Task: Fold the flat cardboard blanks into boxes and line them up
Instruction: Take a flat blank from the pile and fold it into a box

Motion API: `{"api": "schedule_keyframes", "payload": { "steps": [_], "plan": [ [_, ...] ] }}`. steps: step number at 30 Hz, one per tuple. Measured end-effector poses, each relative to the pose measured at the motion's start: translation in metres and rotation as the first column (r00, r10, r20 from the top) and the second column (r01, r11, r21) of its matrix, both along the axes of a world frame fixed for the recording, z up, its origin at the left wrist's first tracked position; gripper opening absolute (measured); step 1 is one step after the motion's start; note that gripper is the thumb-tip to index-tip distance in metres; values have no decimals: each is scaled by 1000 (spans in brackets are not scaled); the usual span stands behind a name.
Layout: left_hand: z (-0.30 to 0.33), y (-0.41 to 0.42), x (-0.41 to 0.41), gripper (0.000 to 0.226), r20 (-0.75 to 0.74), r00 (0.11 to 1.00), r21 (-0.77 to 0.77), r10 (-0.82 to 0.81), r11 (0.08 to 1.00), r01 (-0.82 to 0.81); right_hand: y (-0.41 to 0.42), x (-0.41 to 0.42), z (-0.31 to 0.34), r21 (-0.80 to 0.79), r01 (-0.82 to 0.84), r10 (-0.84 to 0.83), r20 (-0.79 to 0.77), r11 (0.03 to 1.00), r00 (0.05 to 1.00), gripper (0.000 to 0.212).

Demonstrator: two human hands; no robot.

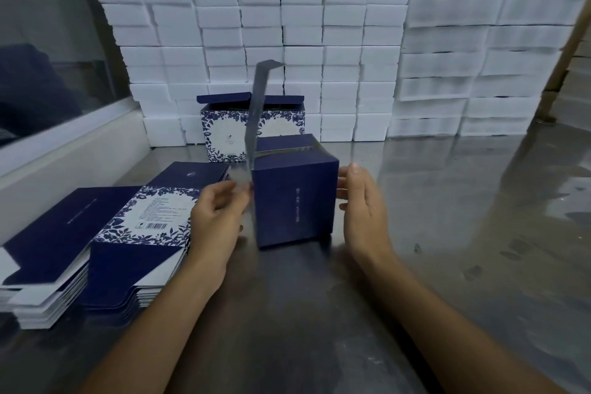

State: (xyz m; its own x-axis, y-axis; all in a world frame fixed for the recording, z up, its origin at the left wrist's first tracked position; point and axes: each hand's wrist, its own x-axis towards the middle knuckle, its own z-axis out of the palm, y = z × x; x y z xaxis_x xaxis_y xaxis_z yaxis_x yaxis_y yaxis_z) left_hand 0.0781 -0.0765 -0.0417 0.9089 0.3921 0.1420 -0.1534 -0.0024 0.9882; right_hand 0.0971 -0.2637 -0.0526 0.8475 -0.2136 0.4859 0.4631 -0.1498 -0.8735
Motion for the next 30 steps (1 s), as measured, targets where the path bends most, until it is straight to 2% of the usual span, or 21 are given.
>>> {"api": "schedule_keyframes", "payload": {
  "steps": [3,6,8,10,12,14,15,18,19,24,28,30],
  "plan": [
    [-1,3,-1,84,12,998,16,-64,998,63,-2,0,3,71,-42,43,-7,997,999,48],
    [-3,5,1,108,35,982,18,-185,983,185,0,1,0,109,-102,106,-29,989,994,59],
    [-5,6,2,105,45,980,36,-195,980,193,1,2,-2,81,-90,95,-52,993,994,60],
    [-6,6,2,97,58,986,82,-159,985,154,-1,2,1,-22,28,-29,-79,999,996,53],
    [-6,5,2,86,75,988,91,-132,988,125,-4,4,2,-75,113,-117,-47,991,992,39],
    [-5,5,1,79,91,990,60,-110,993,105,-5,4,3,-40,84,-84,-13,996,996,16],
    [-5,5,2,77,92,991,53,-102,994,98,-4,3,5,-22,58,-58,-1,998,998,12],
    [-5,6,1,74,113,987,42,-117,993,113,0,-3,8,-58,28,-24,73,998,997,48],
    [-4,6,0,77,123,983,31,-134,991,131,1,-6,10,-87,23,-15,97,996,995,53],
    [-2,8,0,71,183,955,15,-231,972,233,2,-12,17,-112,60,-48,108,992,993,36],
    [0,4,1,50,245,951,40,-190,982,185,2,-17,23,-108,65,-51,131,992,990,25],
    [2,1,0,43,271,949,72,-158,987,144,4,-20,25,-156,88,-61,166,984,984,25]
  ]
}}
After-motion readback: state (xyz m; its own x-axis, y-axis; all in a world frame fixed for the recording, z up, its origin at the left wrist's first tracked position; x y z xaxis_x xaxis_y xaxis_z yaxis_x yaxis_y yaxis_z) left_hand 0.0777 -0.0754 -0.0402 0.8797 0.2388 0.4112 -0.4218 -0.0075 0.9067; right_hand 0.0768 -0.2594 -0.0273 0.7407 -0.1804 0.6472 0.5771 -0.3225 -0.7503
